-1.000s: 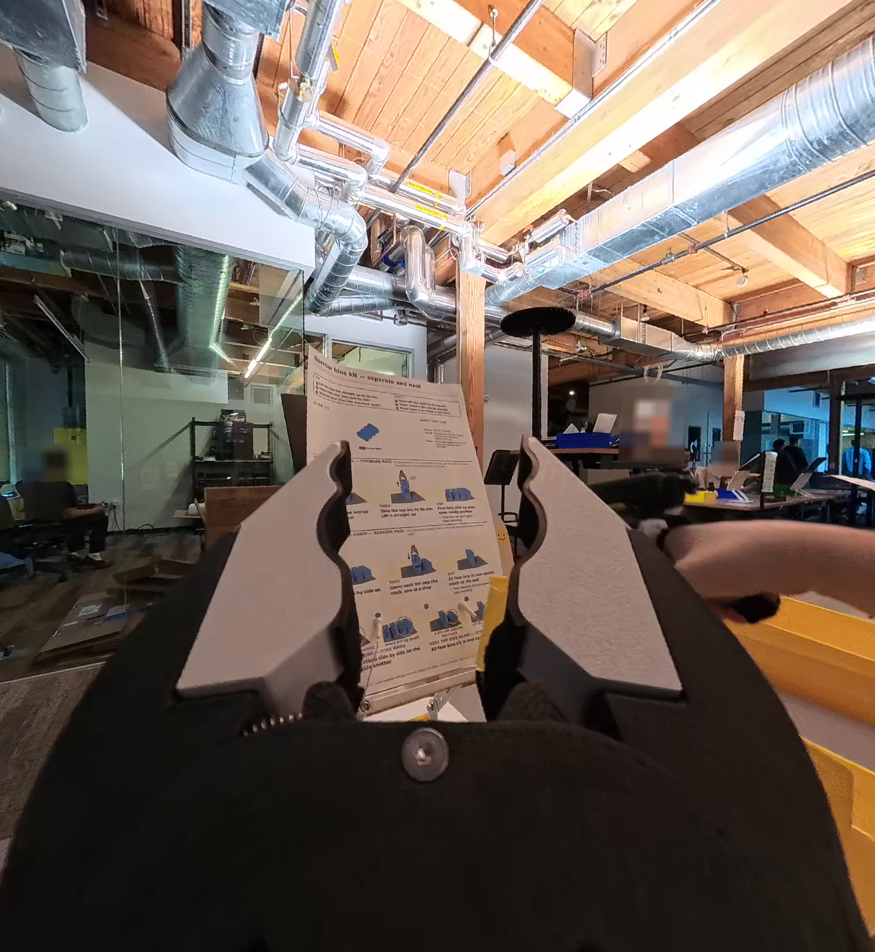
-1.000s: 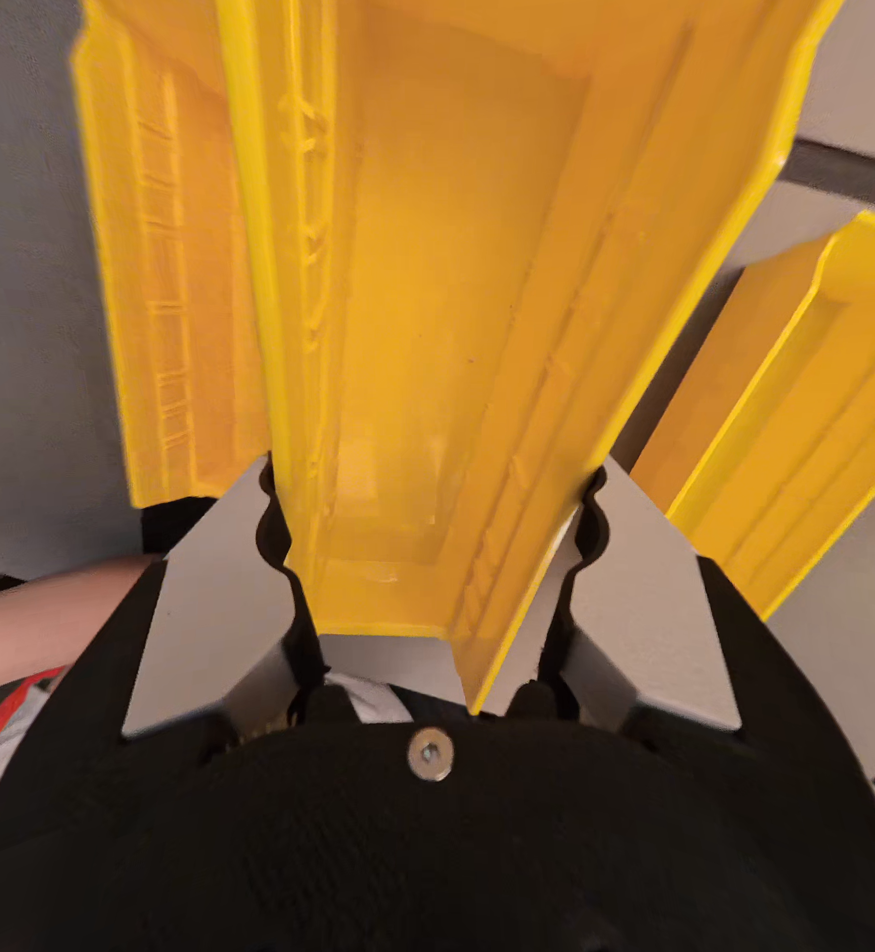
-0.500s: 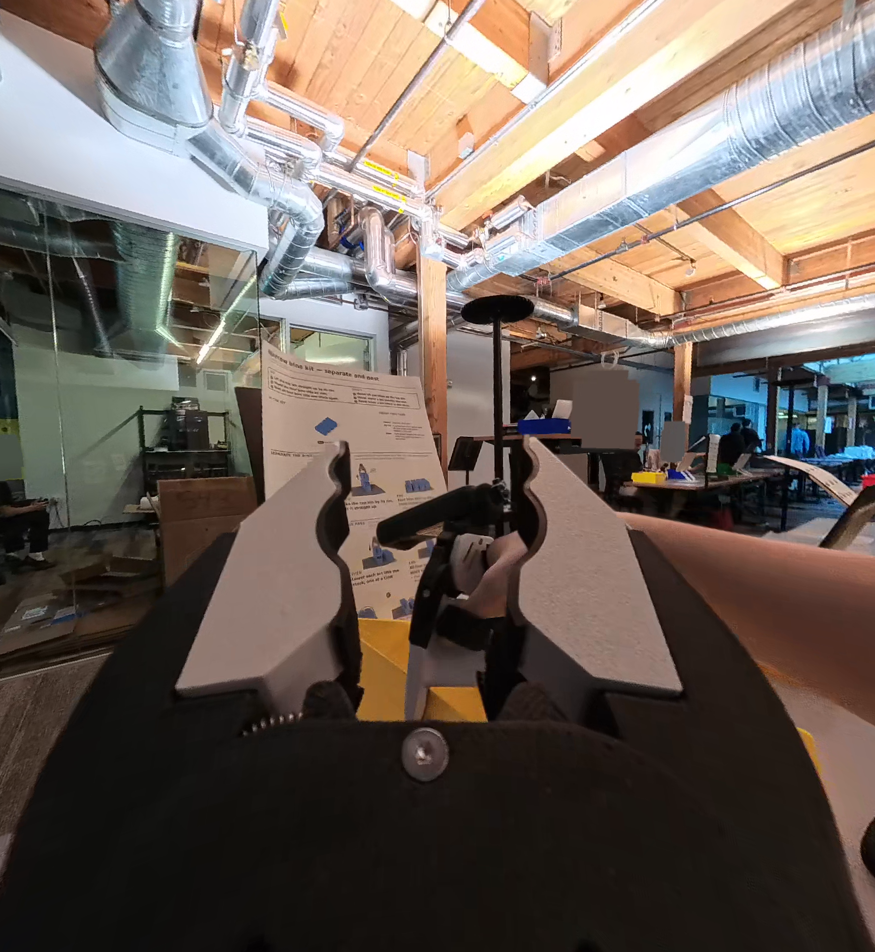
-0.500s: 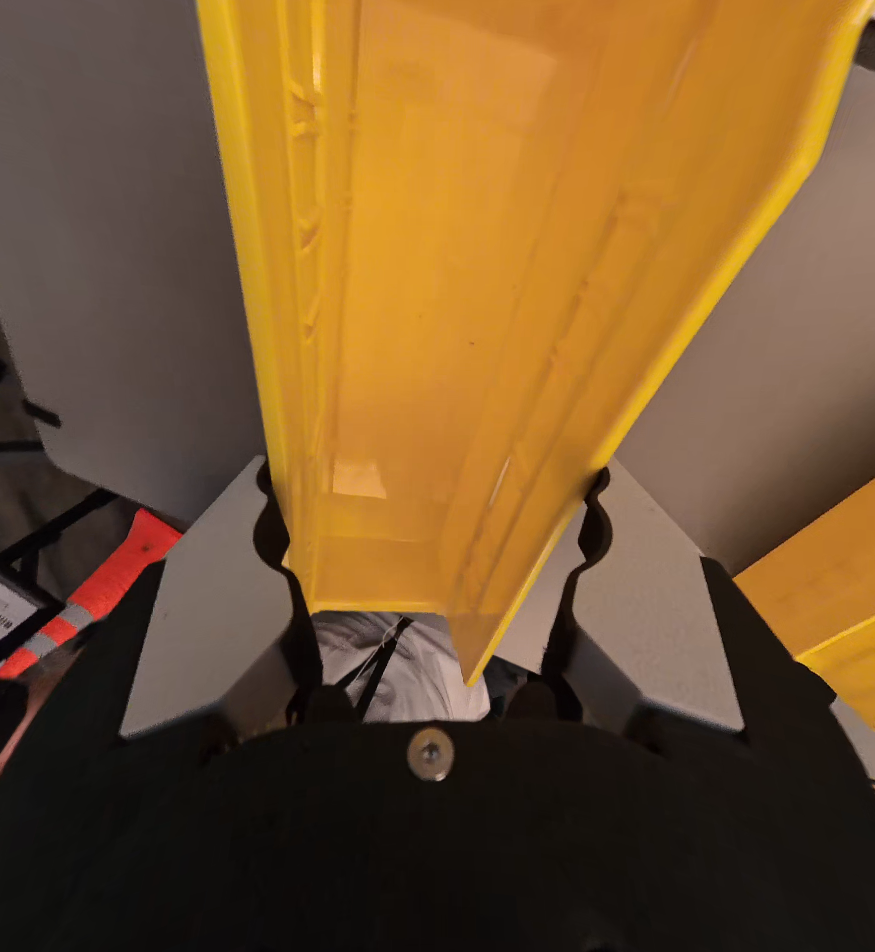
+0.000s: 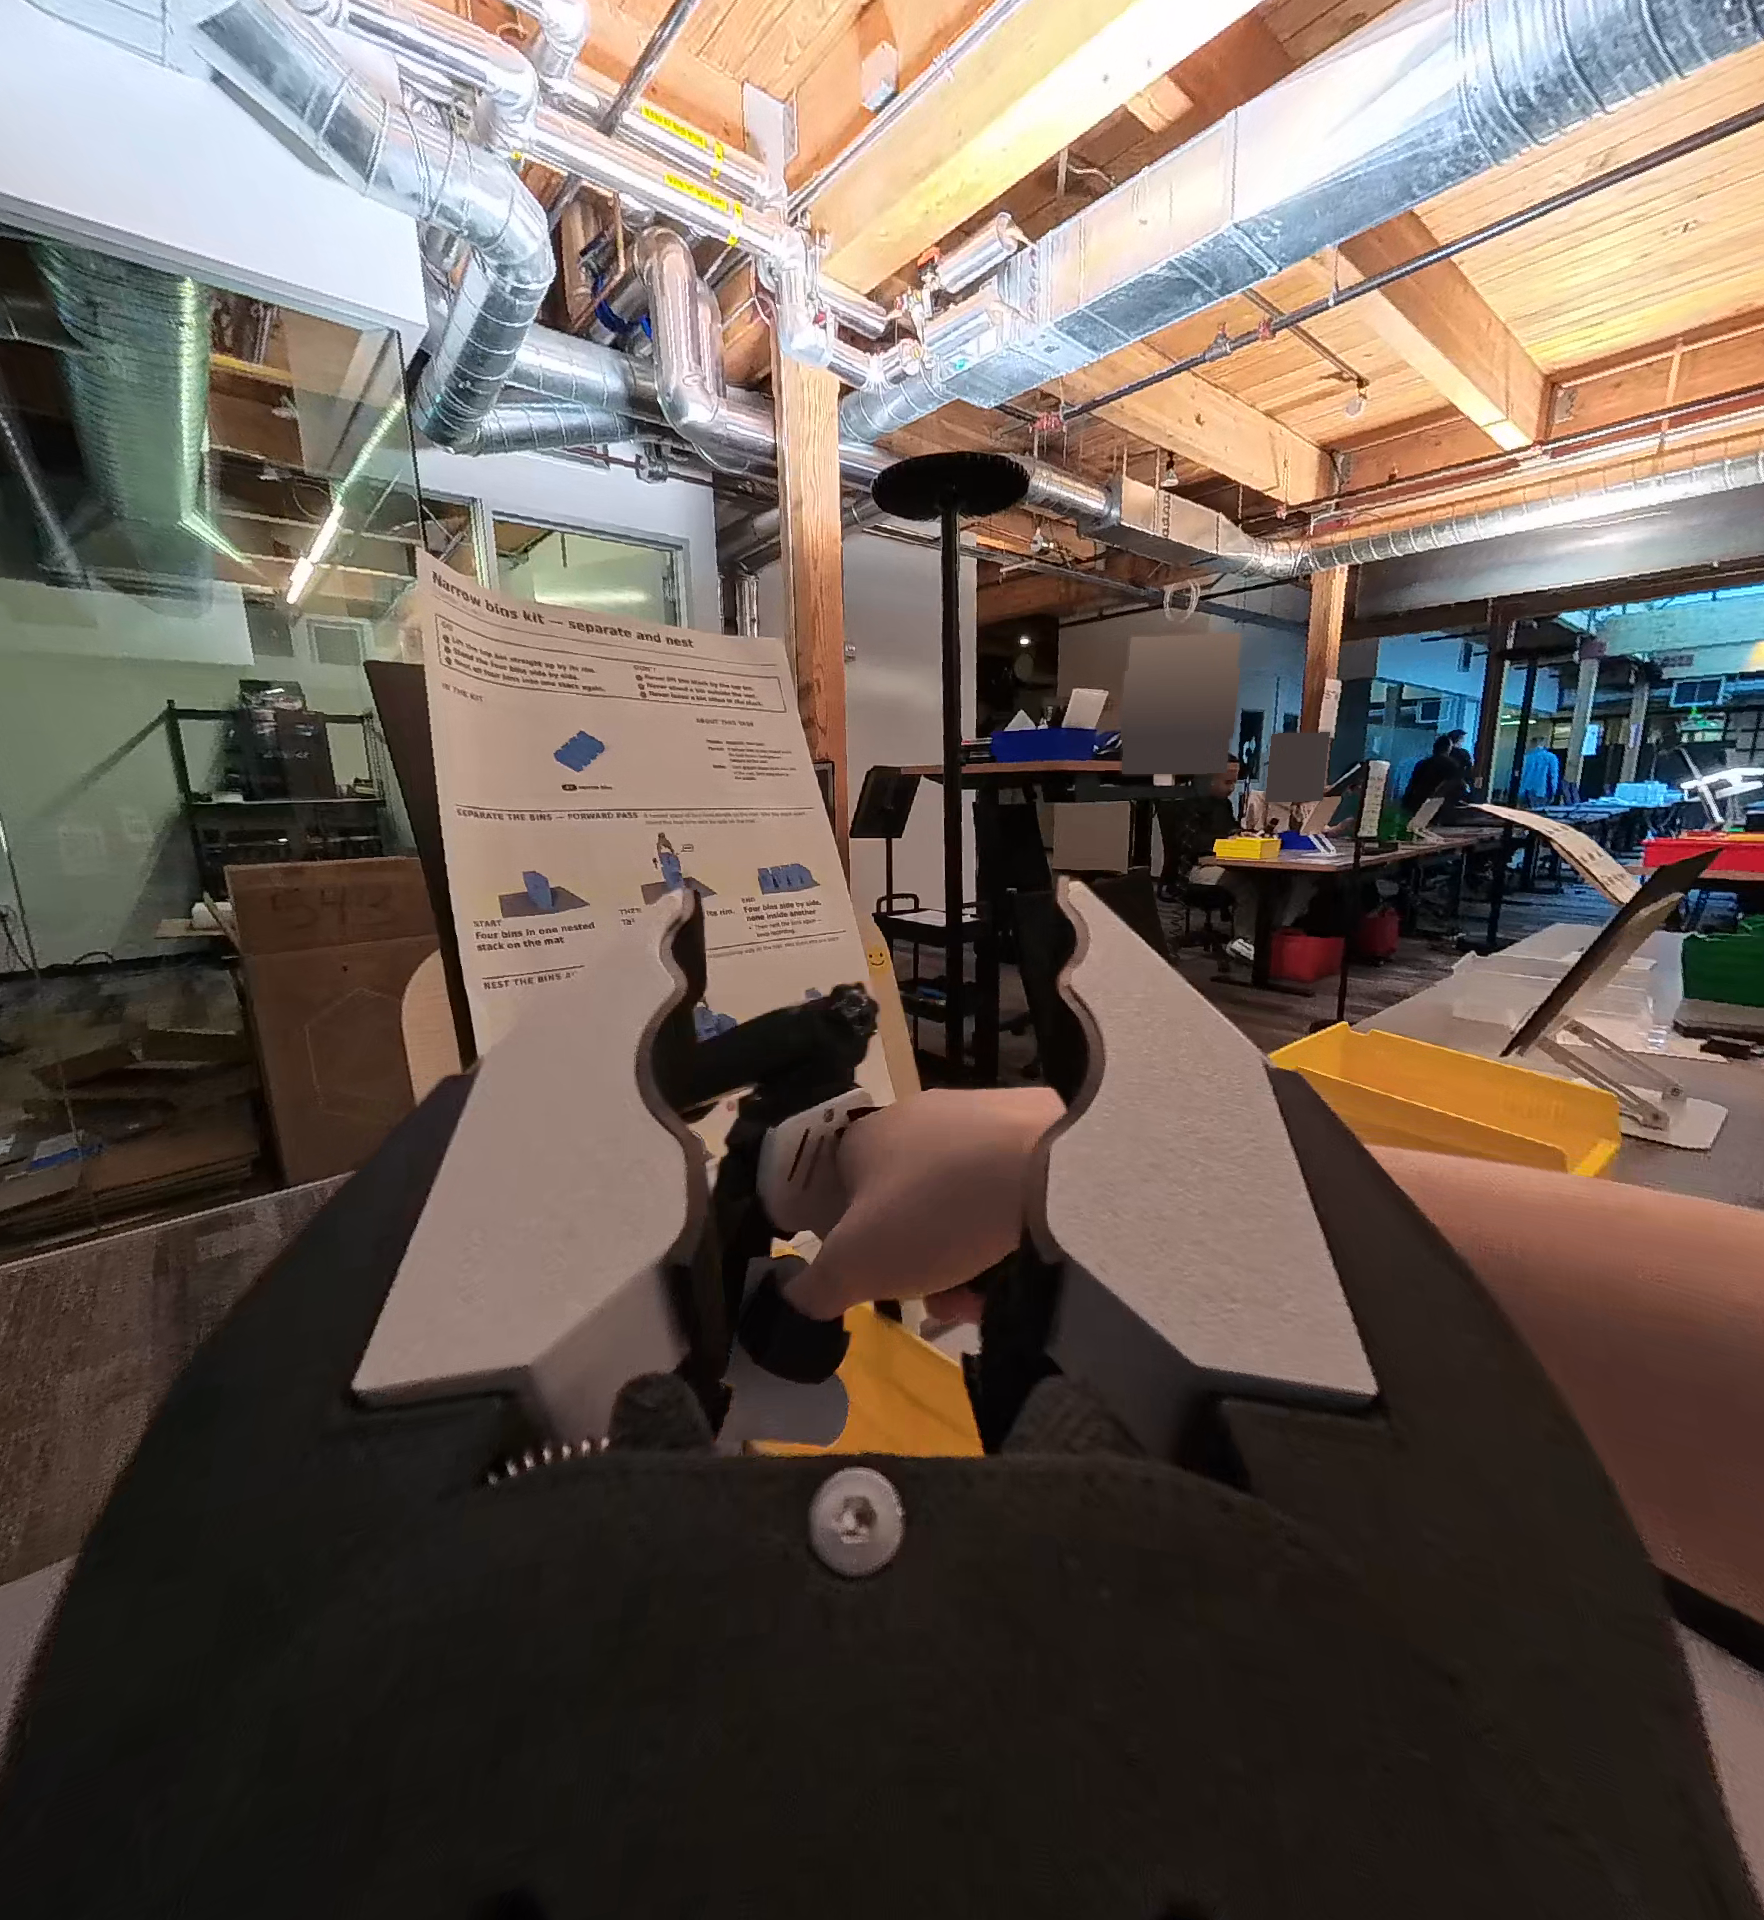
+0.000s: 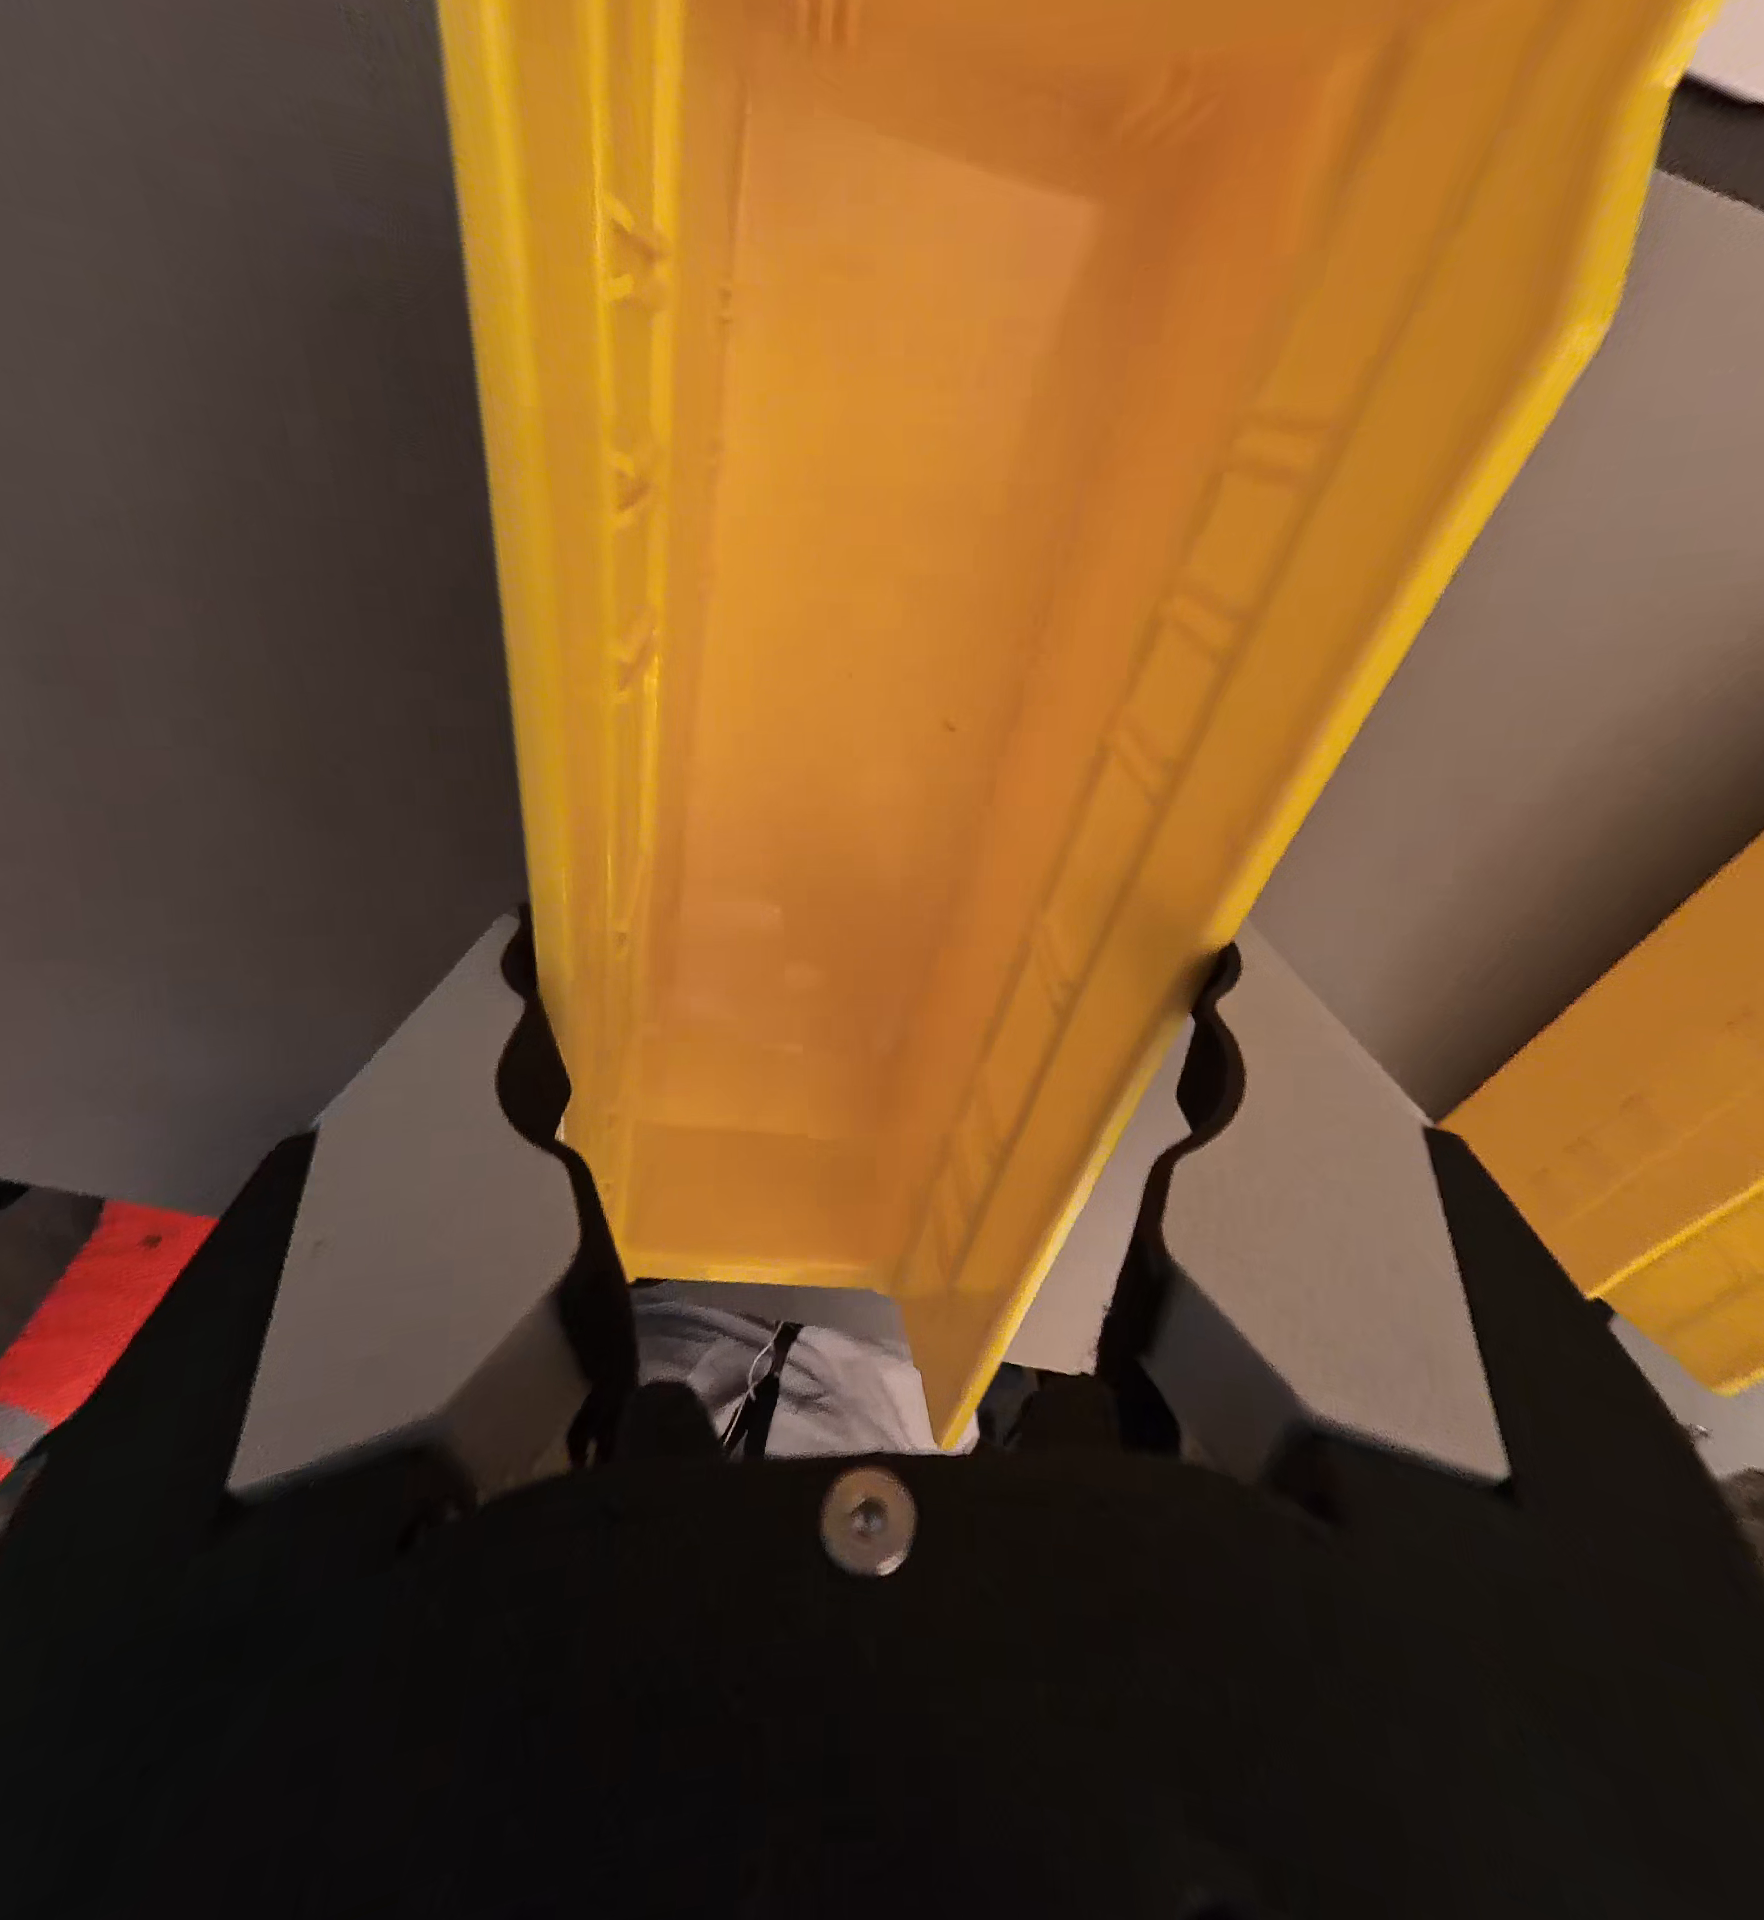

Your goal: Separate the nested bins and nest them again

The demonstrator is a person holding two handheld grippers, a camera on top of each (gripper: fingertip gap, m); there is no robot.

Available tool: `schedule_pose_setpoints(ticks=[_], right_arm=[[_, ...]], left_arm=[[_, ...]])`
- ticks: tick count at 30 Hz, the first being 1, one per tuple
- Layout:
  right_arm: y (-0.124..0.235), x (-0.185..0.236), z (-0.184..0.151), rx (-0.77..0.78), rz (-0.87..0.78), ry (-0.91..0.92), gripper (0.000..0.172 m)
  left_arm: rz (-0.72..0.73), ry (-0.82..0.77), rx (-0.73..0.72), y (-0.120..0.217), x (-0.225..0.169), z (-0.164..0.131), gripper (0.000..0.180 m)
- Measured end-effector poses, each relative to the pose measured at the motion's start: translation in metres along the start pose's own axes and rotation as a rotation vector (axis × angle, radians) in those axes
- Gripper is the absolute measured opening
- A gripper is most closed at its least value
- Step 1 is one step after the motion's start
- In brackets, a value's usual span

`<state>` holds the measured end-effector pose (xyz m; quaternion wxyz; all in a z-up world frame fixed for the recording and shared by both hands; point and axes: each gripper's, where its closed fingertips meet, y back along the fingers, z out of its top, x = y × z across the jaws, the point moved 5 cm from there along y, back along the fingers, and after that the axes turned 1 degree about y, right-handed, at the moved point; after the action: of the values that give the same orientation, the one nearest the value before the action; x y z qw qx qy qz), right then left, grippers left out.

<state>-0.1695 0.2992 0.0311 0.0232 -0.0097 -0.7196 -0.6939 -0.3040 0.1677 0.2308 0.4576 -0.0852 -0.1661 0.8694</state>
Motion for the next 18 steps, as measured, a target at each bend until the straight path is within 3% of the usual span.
schedule_pose_setpoints(ticks=[5, 12, 18], right_arm=[[-0.016, 0.011, 0.000, 0.014, -0.094, 0.013, 0.124], [-0.017, 0.008, 0.000, -0.026, -0.064, 0.001, 0.121], [-0.018, 0.008, 0.004, -0.165, -0.054, -0.012, 0.119]], left_arm=[[-0.007, 0.004, 0.027, -0.003, -0.002, -0.004, 0.065], [-0.030, 0.045, 0.069, -0.004, -0.003, -0.011, 0.065], [-0.033, 0.044, 0.067, -0.001, -0.008, -0.008, 0.065]])
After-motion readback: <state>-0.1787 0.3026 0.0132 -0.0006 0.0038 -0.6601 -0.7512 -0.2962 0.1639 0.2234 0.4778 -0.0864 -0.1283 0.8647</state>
